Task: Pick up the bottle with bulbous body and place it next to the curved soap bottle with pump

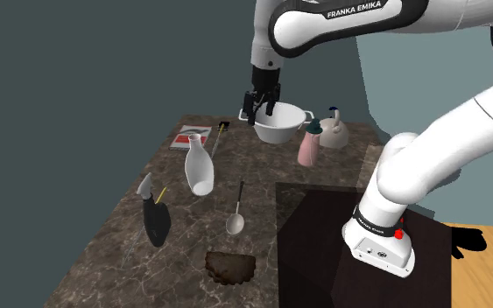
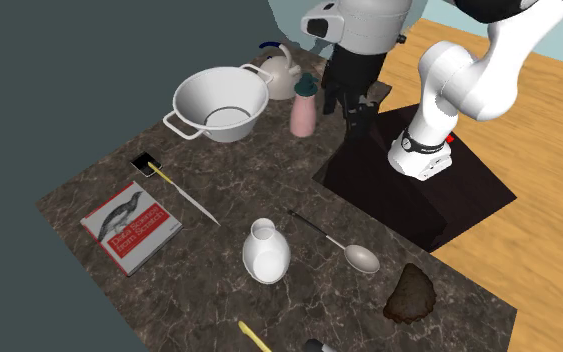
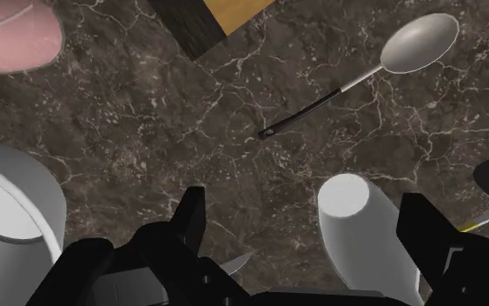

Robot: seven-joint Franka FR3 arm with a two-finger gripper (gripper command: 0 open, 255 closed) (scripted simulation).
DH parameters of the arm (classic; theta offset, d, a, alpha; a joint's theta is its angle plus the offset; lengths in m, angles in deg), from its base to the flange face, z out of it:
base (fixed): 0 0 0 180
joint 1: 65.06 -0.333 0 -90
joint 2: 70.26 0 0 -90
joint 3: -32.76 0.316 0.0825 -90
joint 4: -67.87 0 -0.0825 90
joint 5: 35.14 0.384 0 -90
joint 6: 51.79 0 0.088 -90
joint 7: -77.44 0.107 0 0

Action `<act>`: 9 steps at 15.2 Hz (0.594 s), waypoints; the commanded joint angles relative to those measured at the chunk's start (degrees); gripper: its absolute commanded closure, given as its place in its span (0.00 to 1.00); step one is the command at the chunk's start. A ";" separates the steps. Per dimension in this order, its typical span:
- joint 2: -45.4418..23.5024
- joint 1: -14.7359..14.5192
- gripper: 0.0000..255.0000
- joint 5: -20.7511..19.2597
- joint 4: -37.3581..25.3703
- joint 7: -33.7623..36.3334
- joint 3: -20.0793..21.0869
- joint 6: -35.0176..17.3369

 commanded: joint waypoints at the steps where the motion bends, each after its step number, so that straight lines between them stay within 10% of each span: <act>1: -3.85 -0.14 0.00 -0.19 -1.03 1.00 1.21 -3.34; 9: -20.31 -0.78 0.00 -3.67 -11.40 7.10 6.16 -11.02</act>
